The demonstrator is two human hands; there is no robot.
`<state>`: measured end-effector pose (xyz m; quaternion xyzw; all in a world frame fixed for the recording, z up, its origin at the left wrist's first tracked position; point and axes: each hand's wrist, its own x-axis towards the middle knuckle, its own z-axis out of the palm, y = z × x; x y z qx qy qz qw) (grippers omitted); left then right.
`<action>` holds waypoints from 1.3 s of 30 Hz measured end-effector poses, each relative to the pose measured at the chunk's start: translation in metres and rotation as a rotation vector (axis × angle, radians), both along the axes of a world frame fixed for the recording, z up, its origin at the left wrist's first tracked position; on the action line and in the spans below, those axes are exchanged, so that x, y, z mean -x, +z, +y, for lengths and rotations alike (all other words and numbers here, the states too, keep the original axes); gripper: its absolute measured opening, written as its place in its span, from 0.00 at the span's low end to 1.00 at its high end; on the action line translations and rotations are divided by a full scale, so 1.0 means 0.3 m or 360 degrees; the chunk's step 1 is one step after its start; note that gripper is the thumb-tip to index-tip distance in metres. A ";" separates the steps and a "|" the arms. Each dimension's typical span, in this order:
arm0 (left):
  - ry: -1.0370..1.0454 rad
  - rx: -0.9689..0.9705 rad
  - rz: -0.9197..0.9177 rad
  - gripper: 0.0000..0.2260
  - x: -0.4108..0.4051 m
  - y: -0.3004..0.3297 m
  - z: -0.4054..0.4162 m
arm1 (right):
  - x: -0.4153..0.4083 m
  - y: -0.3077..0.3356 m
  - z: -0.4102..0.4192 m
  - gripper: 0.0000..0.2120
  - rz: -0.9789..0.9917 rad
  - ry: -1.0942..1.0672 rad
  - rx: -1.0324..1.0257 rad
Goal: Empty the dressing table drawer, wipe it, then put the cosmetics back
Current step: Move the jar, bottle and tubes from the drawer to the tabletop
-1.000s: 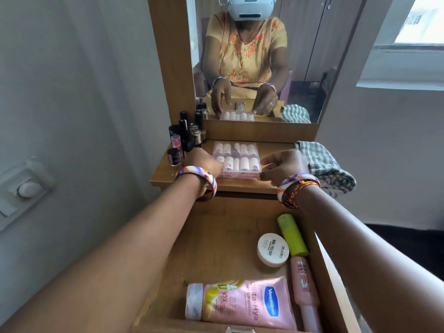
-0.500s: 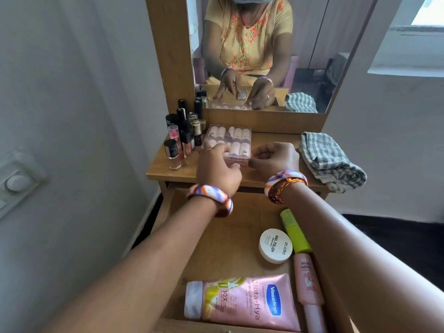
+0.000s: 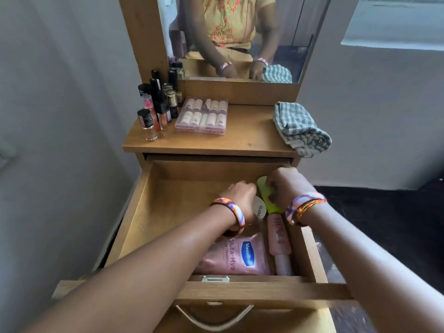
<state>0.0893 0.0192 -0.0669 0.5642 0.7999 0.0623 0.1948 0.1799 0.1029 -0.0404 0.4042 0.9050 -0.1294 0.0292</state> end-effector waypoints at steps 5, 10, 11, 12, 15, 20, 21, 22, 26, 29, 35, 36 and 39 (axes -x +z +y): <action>0.0119 -0.0078 -0.0038 0.19 -0.028 -0.037 -0.002 | 0.028 -0.033 -0.041 0.11 -0.0025 -0.0045 -0.0091; 0.0200 -0.0026 0.0190 0.20 0.018 0.003 -0.015 | 0.059 -0.064 -0.045 0.14 -0.0014 -0.0164 0.0030; 0.0216 -0.0047 0.0224 0.21 0.032 0.017 -0.023 | 0.062 -0.064 -0.046 0.14 -0.0016 -0.0194 0.0042; 0.0228 -0.0081 0.0244 0.22 0.046 0.036 -0.032 | 0.066 -0.062 -0.048 0.15 -0.0008 -0.0213 0.0048; 0.0244 -0.0216 0.0155 0.26 0.076 0.108 -0.063 | 0.072 -0.048 -0.052 0.16 0.0049 -0.0304 0.0088; 0.0262 -0.0519 -0.0089 0.27 0.106 0.240 -0.088 | 0.067 -0.042 -0.035 0.14 0.0402 -0.0483 0.0264; 0.0272 -0.0582 -0.0095 0.27 0.115 0.258 -0.084 | 0.061 -0.036 -0.033 0.16 0.0506 -0.0522 0.0294; 0.0289 -0.0632 -0.0081 0.27 0.126 0.273 -0.078 | 0.053 -0.029 -0.028 0.17 0.0596 -0.0542 0.0331; 0.0393 -0.0738 0.0002 0.30 0.170 0.311 -0.035 | 0.009 0.015 -0.028 0.25 0.0747 -0.0538 0.0542; 0.0426 -0.0730 0.0014 0.29 0.178 0.322 -0.002 | -0.003 0.017 -0.021 0.26 0.0749 -0.0541 0.0564; 0.0467 -0.0732 0.0114 0.26 0.194 0.340 0.055 | 0.007 0.032 -0.019 0.20 0.0888 -0.0414 0.0684; 0.0468 -0.0740 0.0138 0.26 0.200 0.345 0.065 | 0.007 0.048 -0.013 0.17 0.0947 -0.0383 0.0703; 0.0484 -0.0717 0.0153 0.27 0.218 0.356 0.108 | 0.008 0.130 0.011 0.16 0.1212 -0.0371 0.0784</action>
